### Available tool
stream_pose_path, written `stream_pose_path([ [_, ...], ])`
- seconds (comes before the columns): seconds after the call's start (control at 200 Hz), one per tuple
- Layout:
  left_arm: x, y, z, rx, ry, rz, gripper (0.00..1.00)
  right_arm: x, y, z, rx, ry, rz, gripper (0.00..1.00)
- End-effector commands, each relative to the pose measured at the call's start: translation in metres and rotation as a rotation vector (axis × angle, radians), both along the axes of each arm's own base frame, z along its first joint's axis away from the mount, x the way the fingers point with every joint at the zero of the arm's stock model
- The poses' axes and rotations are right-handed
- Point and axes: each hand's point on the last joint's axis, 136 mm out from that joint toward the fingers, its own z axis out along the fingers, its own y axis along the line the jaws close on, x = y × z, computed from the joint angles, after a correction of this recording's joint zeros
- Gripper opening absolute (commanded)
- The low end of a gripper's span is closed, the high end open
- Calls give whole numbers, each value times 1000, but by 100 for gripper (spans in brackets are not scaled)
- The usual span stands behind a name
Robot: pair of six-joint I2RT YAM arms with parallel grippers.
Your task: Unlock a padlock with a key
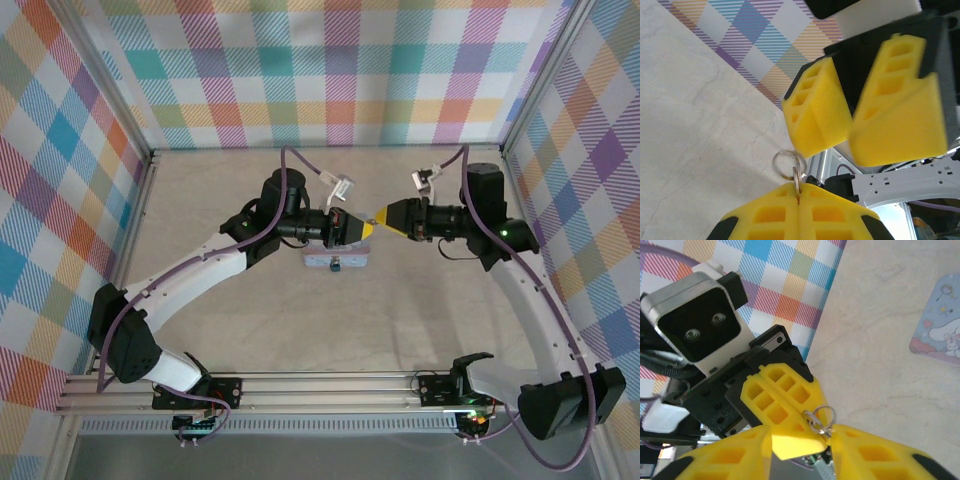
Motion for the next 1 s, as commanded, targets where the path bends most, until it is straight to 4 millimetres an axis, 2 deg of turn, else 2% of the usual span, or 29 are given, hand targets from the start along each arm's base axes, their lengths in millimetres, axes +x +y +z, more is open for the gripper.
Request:
stream_pose_path([
  [0.0, -5, 6, 18, -7, -52, -23, 0, -4, -5, 4, -13, -70, -8, 40],
  [0.235, -18, 6, 20, -11, -49, -96, 0, -7, 2, 7, 26, -89, 70, 41],
  [0.475, -22, 4, 28, -32, -54, -132, 0, -11, 9, -4, 30, -67, 137, 44],
  [0.635, -24, 3, 29, -31, -46, -151, 0, -18, 14, -4, 50, -71, 179, 36],
  [0.86, -27, 2, 27, -29, -40, -166, 0, -28, 19, 2, 78, -82, 225, 32],
  [0.995, -28, 2, 27, -30, -38, -172, 0, -29, 22, 2, 80, -81, 243, 22],
])
